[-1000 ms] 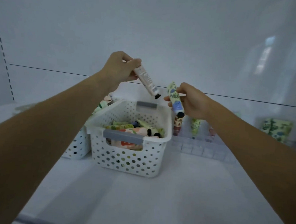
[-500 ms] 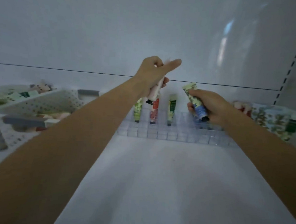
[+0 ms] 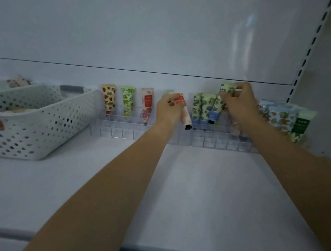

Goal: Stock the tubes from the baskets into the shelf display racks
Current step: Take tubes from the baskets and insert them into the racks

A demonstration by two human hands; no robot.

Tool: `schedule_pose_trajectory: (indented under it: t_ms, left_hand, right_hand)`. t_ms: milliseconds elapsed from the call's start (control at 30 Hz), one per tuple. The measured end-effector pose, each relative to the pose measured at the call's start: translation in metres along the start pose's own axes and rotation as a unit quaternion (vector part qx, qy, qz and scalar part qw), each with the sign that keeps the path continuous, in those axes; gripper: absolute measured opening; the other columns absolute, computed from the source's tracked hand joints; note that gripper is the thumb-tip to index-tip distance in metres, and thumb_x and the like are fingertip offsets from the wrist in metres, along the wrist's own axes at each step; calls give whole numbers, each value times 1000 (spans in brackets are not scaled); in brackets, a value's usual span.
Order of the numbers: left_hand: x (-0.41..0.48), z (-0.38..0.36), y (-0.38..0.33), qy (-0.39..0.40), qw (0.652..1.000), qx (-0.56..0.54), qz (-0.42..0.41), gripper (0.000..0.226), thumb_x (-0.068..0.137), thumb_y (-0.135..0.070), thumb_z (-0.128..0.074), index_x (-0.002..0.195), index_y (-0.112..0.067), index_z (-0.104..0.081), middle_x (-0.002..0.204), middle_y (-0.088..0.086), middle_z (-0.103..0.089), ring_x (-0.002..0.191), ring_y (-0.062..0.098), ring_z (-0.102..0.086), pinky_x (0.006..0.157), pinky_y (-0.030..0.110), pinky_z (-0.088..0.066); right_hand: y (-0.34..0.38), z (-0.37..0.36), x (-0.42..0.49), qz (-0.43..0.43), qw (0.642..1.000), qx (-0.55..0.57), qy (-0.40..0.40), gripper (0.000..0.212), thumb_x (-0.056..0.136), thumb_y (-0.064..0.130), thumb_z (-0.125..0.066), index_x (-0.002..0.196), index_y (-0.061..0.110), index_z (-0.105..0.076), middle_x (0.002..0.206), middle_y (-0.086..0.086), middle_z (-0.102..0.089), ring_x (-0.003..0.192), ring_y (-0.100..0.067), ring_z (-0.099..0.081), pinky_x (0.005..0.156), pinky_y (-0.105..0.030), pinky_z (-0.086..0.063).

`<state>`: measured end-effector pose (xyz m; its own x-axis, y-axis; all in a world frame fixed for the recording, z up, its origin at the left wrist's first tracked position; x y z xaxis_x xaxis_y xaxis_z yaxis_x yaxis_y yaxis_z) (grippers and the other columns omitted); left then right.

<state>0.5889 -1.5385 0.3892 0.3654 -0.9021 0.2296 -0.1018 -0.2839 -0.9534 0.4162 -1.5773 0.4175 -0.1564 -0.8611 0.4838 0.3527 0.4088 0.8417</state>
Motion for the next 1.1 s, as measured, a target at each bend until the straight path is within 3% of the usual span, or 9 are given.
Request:
schedule_pose_trajectory:
  t_ms: [100, 267, 333, 433, 500, 600, 767, 933, 1100]
  left_hand:
    - [0, -2, 8, 2, 1000, 26, -16, 26, 88, 6, -53, 107, -11, -60, 120, 17, -59, 101, 25, -57, 95, 37, -49]
    - [5, 12, 11, 15, 996, 86, -35, 30, 88, 0, -56, 117, -4, -55, 118, 17, -58, 97, 21, -56, 90, 33, -50]
    - [7, 16, 14, 16, 993, 109, -45, 30, 89, -2, -57, 119, -4, -53, 116, 16, -57, 97, 21, -55, 83, 29, -52]
    - [8, 20, 15, 15, 991, 122, -43, 30, 89, -5, -57, 119, -6, -53, 110, 11, -55, 94, 20, -55, 67, 20, -52]
    - [8, 21, 15, 15, 993, 114, -38, 30, 89, -5, -58, 119, -6, -52, 113, 13, -55, 95, 22, -56, 69, 25, -53]
    - [6, 24, 15, 1, 995, 95, -21, 29, 88, -4, -59, 116, -6, -52, 119, 18, -55, 99, 26, -57, 76, 33, -53]
    - [2, 25, 15, -6, 996, 91, -16, 30, 88, -5, -58, 118, -6, -52, 124, 19, -54, 103, 26, -56, 75, 30, -53]
    - [-1, 24, 14, 17, 991, 126, -43, 33, 89, -7, -58, 121, -6, -51, 120, 18, -56, 95, 21, -56, 74, 26, -52]
    - [0, 25, 13, 25, 993, 106, -35, 30, 90, -4, -55, 120, -7, -54, 117, 18, -57, 91, 22, -57, 67, 21, -51]
  right_hand:
    - [-4, -9, 3, 9, 1000, 17, 12, 41, 93, 22, -55, 129, 12, -38, 96, -2, -57, 93, -22, -59, 87, -38, -51]
    - [-6, -21, -5, 77, 997, 4, -8, 46, 95, 20, -50, 137, 14, -32, 83, 9, -51, 69, -9, -54, 58, -14, -45]
    - [-5, -24, -9, 103, 995, -15, -2, 45, 95, 21, -50, 136, 14, -33, 81, 14, -50, 74, -12, -57, 64, -21, -48]
    - [-1, -31, -16, 144, 988, -52, 13, 45, 96, 20, -48, 137, 13, -32, 104, -3, -60, 91, -23, -60, 75, -33, -49]
    - [0, -33, -16, 161, 985, -60, 8, 44, 96, 18, -47, 137, 11, -33, 119, -13, -57, 98, -25, -59, 78, -30, -47]
    - [-1, -33, -16, 175, 982, -66, -1, 43, 96, 17, -48, 136, 9, -34, 121, -15, -55, 100, -25, -58, 80, -27, -45]
    - [-8, -35, -17, 190, 977, -101, -5, 42, 96, 16, -48, 136, 9, -37, 123, -16, -51, 90, -16, -51, 67, -15, -33]
    - [-18, -48, -24, 203, 944, -232, 116, 53, 97, 8, -40, 147, 16, -23, 127, -15, -44, 104, -27, -50, 80, -33, -42]
    - [-15, -42, -34, 274, 904, -319, 74, 60, 93, 6, -47, 147, 15, -23, 141, -17, -30, 122, -27, -38, 95, -41, -42]
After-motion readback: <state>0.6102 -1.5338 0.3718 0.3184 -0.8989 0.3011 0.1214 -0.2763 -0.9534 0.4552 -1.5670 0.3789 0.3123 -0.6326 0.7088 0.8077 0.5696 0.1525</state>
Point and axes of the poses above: each hand's wrist, its own x-axis towards the middle knuckle, its own z-axis out of the back of the hand, y = z × x, the point moved 3 cm from there along x, towards the middle knuckle
